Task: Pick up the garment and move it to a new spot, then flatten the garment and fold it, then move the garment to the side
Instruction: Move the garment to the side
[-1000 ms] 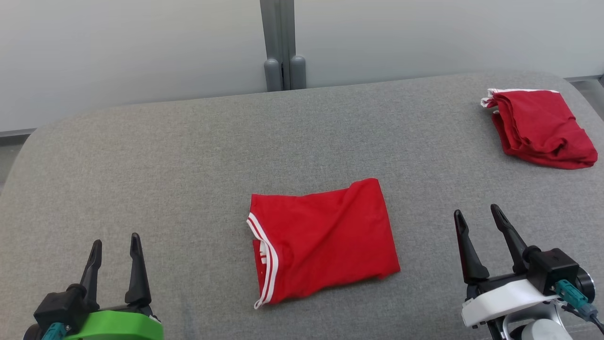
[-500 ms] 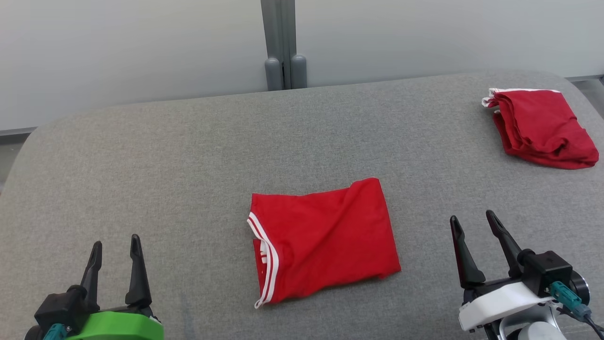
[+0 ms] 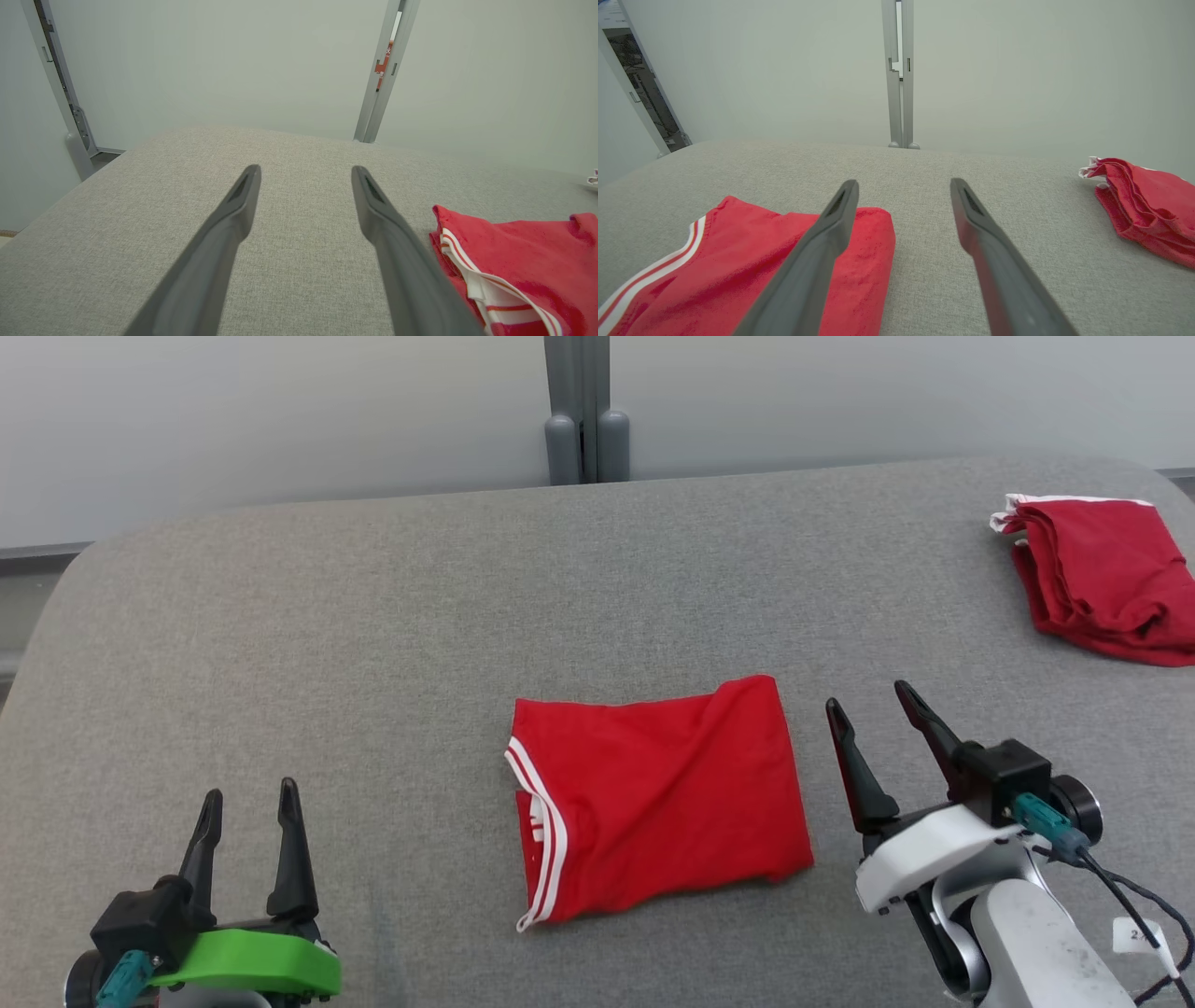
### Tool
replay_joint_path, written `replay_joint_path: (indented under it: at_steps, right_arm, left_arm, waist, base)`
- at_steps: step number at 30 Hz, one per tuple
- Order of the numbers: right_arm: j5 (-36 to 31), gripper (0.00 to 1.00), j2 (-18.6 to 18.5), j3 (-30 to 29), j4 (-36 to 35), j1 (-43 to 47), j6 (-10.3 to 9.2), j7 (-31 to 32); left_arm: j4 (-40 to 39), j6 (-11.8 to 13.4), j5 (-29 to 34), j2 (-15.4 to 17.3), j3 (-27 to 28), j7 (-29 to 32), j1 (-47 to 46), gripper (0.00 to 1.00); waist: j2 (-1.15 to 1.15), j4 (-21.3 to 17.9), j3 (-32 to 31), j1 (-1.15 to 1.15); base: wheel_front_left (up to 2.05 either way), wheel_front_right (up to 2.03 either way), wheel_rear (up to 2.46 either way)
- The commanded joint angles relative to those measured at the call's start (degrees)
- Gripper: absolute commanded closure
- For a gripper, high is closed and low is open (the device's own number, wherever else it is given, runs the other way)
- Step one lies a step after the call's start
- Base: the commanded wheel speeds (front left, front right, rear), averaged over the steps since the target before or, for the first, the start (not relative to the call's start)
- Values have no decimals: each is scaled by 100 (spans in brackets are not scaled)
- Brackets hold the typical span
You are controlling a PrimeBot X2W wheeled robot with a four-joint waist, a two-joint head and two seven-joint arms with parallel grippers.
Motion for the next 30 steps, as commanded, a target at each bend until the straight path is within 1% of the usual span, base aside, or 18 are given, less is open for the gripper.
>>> replay_joint_path:
  at_steps: [1,6,7,14,18,19,20,21,22,30]
  right_arm:
    - [-62,0,8,39,136,-159,1,76]
    - [-133,0,57,134,767,-607,1,244]
    - [-103,0,88,148,1485,-829,1,305]
    - [12,0,169,221,2307,-934,1,238]
    - [158,0,230,292,2764,-978,1,325]
    - [257,9,268,330,2848,-963,1,338]
    - [356,44,290,370,2907,-952,1,369]
    - [495,78,323,430,2944,-960,2,370]
    - [562,100,329,483,2961,-985,2,345]
    - [828,100,135,767,2959,-1503,-4,216]
  left_arm:
    - [16,-20,19,-15,-22,-16,-124,0]
    - [64,-32,16,-37,-116,-16,-244,0]
    - [117,-42,-12,-58,-180,-16,-346,0]
    - [135,-39,8,-79,-221,-16,-434,0]
    - [157,-42,26,-86,-267,-16,-474,0]
    - [173,-43,22,-87,-275,-15,-492,0]
    - [178,-44,18,-87,-279,-16,-505,0]
    - [181,-45,13,-89,-284,-16,-514,0]
    - [183,-45,9,-90,-286,-16,-519,0]
    - [168,-48,-6,-96,-291,-16,-579,0]
  waist:
    - [0,132,133,0]
    - [0,325,316,0]
    - [0,480,493,0]
    - [0,532,644,0]
    - [0,535,675,0]
    - [0,537,675,0]
    - [0,537,675,0]
    - [0,530,677,0]
    - [0,523,678,0]
    - [0,459,744,0]
  base:
    - [0,0,0]
    - [0,0,0]
    - [0,0,0]
    - [0,0,0]
    - [0,0,0]
    - [0,0,0]
    - [0,0,0]
    - [0,0,0]
    - [0,0,0]
    - [0,0,0]
